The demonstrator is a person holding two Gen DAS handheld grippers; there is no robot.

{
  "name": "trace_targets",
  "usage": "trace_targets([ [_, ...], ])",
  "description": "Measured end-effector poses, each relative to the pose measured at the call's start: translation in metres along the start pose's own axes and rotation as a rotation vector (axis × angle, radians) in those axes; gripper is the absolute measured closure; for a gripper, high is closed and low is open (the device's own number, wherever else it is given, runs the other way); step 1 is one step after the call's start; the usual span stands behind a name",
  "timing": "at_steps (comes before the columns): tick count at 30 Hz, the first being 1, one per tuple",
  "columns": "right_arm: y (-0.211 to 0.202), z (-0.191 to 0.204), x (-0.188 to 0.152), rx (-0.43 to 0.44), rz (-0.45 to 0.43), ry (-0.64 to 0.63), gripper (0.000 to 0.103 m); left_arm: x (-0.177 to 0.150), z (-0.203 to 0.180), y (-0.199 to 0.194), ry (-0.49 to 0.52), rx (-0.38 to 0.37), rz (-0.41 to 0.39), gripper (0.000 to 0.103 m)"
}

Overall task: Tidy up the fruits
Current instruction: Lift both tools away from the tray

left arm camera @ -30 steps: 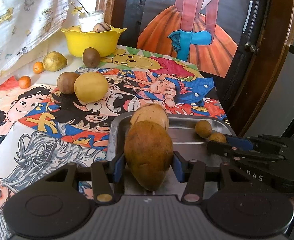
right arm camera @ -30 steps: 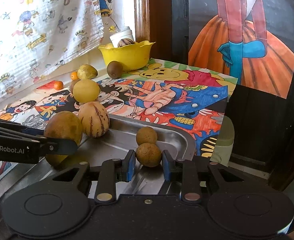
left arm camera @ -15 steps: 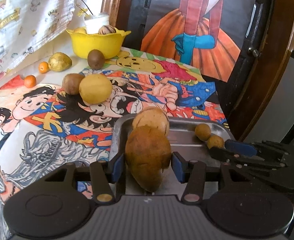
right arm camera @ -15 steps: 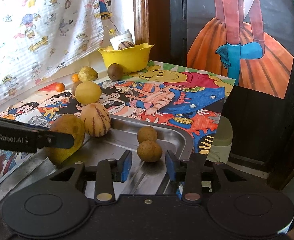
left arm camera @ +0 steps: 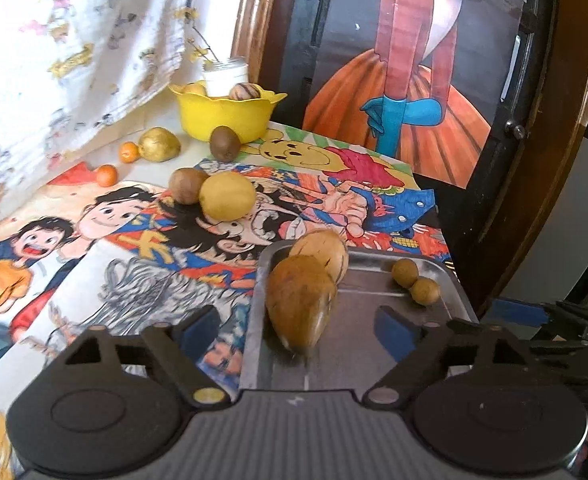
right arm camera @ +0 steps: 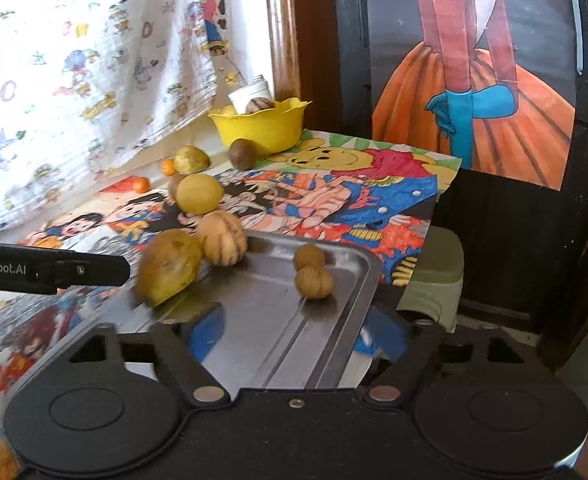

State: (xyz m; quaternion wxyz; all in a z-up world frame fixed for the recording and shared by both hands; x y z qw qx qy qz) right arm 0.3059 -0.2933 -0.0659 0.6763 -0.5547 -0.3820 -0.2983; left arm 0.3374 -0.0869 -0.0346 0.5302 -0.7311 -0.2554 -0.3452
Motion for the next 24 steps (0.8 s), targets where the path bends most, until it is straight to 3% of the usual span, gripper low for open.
trace_targets([
  [4,-0.021,0.010,-0.007,0.028,0.011,-0.013,0.008,-0.010,0.004,-0.020,0.005,0.014,-0.012,0.001],
  [8,-0.040,0.023,-0.017,0.062,0.038,-0.033,0.001,-0.023,0.007,-0.039,0.017,0.033,-0.007,0.000],
  [13,-0.061,0.045,-0.033,0.128,0.119,-0.064,0.001,-0.042,0.015,-0.062,0.014,0.052,0.007,0.000],
  [24,-0.087,0.084,-0.049,0.197,0.205,-0.102,0.001,-0.070,0.030,-0.102,0.045,0.078,0.032,0.000],
])
Point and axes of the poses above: each gripper's, at about its wrist camera, not at the fingertips, and y roughly the way its jaws point, z to its left, x to its top, the point moved 8 cm from there along y, roughly the way its jaws point, and after that the axes turned 2 degrees about -y, right-handed, at the moved point
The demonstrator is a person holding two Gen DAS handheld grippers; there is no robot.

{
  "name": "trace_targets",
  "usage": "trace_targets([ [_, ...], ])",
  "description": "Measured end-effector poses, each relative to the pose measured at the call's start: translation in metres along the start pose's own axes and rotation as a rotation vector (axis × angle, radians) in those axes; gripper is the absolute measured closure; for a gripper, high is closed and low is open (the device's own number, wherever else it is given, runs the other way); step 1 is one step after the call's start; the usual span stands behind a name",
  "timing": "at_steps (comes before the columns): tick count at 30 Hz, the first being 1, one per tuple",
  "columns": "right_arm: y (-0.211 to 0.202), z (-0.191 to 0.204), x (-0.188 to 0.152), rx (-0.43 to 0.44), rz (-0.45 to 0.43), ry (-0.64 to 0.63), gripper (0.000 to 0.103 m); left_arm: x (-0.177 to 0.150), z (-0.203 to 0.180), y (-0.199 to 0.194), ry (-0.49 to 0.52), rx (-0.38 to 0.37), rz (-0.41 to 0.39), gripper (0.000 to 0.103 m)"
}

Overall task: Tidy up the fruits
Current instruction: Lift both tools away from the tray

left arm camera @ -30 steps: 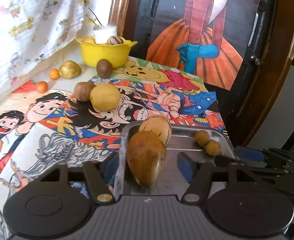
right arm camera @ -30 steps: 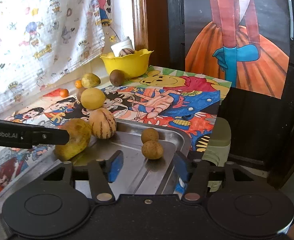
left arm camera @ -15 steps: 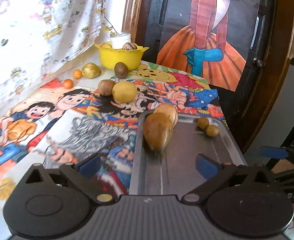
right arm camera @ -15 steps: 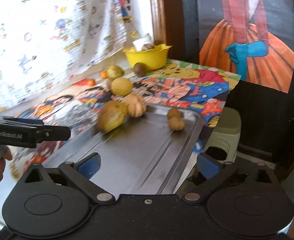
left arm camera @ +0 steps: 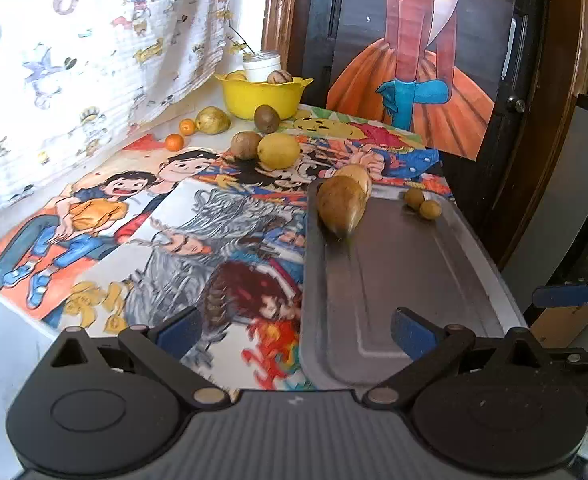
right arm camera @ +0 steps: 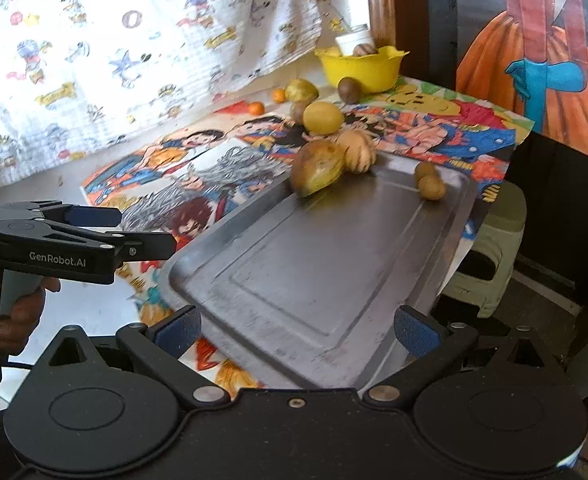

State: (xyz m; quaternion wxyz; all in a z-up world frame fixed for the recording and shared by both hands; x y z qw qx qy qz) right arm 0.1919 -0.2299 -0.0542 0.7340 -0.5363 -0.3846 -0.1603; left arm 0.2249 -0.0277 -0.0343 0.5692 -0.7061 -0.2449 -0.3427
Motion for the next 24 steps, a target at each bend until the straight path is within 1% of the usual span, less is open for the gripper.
trace_targets([
  [9,0.005,0.016,-0.003,0.068,0.066,0.026,0.001,-0.014,0.025,-0.019,-0.004,0.058,0.021,0.000],
  [16,0.014,0.030,0.007,0.113,0.086,0.017,0.001,-0.014,0.050,-0.026,-0.029,0.108,0.028,0.000],
  [24,0.028,0.044,0.026,0.127,0.083,-0.031,0.001,-0.008,0.073,-0.024,-0.033,0.167,0.051,0.000],
])
Point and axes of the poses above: each gripper's, at about its wrist camera, not at the fingertips, and y roughly the way its jaws point, z to its left, x to its top, the point moved 8 cm from there along y, roughly the way its jaws point, and after that the axes turned 2 degrees about -y, right-handed, at the moved point
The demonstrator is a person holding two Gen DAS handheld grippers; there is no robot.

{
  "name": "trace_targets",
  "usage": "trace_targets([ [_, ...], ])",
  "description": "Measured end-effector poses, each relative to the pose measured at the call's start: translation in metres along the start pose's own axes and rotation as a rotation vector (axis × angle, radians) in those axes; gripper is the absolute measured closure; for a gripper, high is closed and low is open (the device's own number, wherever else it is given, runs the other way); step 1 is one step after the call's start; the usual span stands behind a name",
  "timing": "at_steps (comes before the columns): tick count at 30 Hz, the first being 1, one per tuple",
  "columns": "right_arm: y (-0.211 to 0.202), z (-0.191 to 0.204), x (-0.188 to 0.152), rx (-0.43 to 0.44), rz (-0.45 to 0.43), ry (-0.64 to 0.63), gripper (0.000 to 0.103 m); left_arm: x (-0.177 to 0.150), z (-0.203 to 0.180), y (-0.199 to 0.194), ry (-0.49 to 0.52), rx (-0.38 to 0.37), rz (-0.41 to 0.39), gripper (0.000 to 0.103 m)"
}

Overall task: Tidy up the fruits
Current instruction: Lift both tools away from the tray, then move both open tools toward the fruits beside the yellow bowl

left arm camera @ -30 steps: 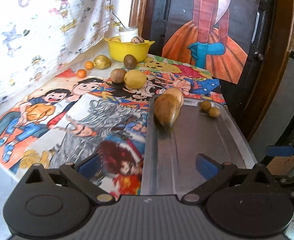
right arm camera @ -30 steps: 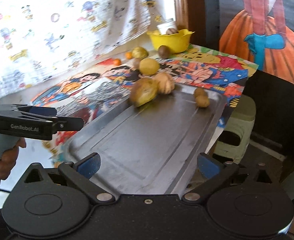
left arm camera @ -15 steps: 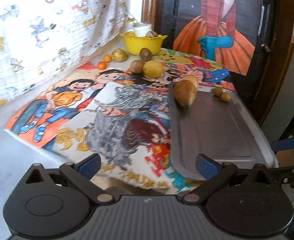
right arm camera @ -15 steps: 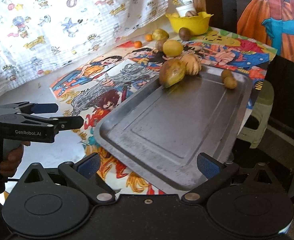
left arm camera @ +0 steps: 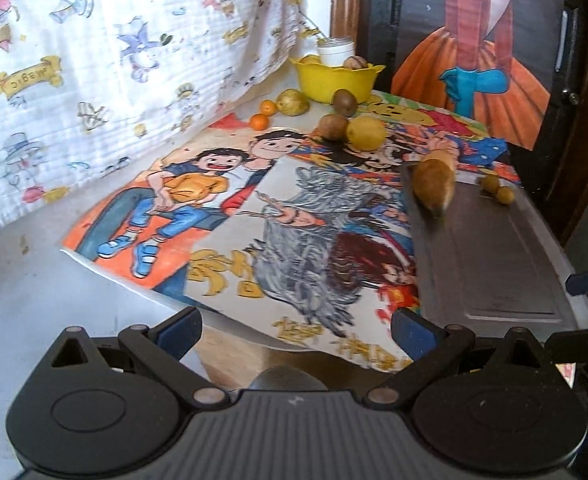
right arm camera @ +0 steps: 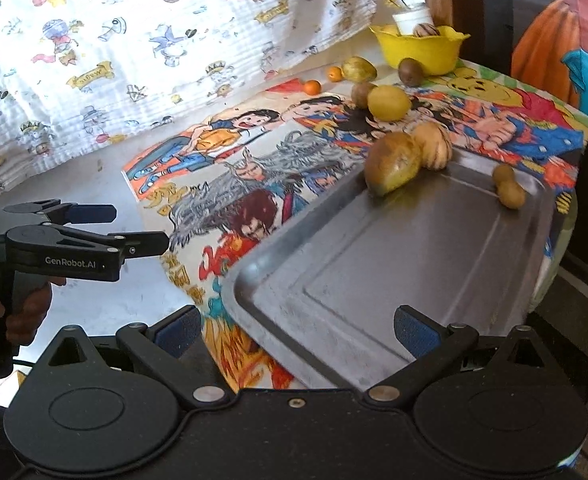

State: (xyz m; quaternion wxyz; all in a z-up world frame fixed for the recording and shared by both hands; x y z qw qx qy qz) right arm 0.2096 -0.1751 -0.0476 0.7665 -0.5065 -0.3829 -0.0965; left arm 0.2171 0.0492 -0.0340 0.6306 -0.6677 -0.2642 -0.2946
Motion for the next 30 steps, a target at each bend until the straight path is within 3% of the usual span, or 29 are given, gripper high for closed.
trace_targets([
  [15,0.016,0.013,0.050,0.030,-0.049,-0.054,0.001,0.030,0.044,0.013,-0.064,0.101,-0.007,0.000],
  [26,-0.007,0.015,0.115,0.037,-0.159,-0.155,0.001,0.078,0.046,0.007,0.009,0.142,-0.087,0.000],
  [30,-0.020,0.006,0.148,0.119,-0.180,-0.141,0.001,0.095,0.043,0.009,0.039,0.147,-0.114,0.000],
])
Point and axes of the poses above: each gripper's, at about its wrist camera, not at the fingertips, and y roughly the way its jaws point, z to its left, x to its top, the point moved 8 cm from there along y, roughly the way its jaws point, and after that the axes turned 2 degrees about -y, right-handed, at the moved point
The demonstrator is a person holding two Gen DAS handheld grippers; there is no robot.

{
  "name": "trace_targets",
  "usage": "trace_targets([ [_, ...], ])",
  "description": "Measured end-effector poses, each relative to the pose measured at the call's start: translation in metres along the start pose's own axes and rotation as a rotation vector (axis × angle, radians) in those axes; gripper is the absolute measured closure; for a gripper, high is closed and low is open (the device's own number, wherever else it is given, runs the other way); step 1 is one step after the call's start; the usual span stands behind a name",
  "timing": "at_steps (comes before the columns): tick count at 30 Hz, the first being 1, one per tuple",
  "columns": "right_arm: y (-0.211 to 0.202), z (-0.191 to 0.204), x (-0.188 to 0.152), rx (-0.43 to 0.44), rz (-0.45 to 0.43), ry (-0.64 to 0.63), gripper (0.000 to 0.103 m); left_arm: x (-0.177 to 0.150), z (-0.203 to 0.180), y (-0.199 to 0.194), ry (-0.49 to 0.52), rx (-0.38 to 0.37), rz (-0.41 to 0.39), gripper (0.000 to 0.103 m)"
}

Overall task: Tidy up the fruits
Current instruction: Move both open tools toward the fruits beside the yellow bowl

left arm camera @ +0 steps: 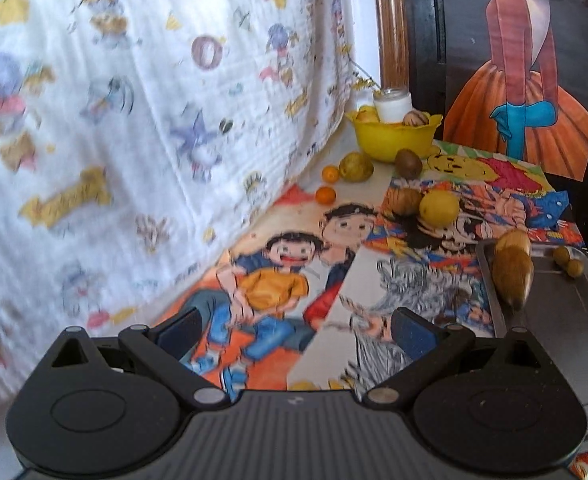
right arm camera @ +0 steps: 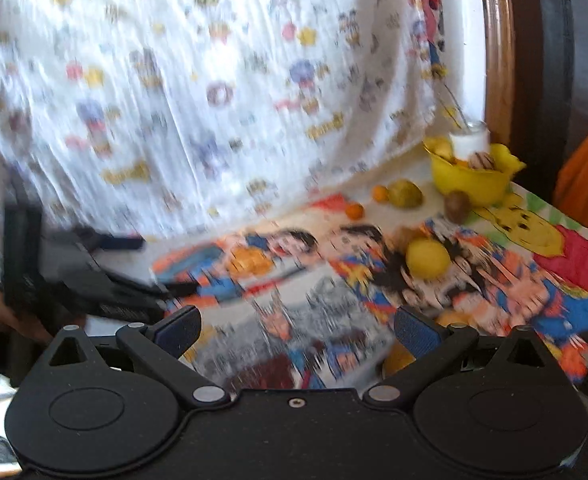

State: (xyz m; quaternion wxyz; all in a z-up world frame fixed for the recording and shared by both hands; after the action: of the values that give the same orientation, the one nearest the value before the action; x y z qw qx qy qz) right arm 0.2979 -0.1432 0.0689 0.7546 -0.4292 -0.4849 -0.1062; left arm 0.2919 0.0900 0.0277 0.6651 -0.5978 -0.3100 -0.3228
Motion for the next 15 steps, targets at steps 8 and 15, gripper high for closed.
trace_targets([
  [8,-0.009,-0.058,0.057,-0.128,-0.038,-0.040,0.001,0.029,-0.001,0.018,0.048,0.004,-0.037,0.000],
  [15,0.020,-0.091,0.076,-0.131,-0.088,-0.060,0.001,0.056,-0.003,0.056,0.016,-0.028,-0.053,0.000],
])
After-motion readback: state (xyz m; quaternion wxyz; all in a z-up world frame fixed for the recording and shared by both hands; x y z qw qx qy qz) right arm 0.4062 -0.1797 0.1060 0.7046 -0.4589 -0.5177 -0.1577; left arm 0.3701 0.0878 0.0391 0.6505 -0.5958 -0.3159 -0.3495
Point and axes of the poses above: each gripper's, at about its wrist camera, not at the fingertips, and y roughly the way its jaws point, z to its left, x to its top, the point moved 8 cm from there along y, roughly the way its jaws point, and after that the axes turned 2 degrees about -y, right-handed, at the moved point
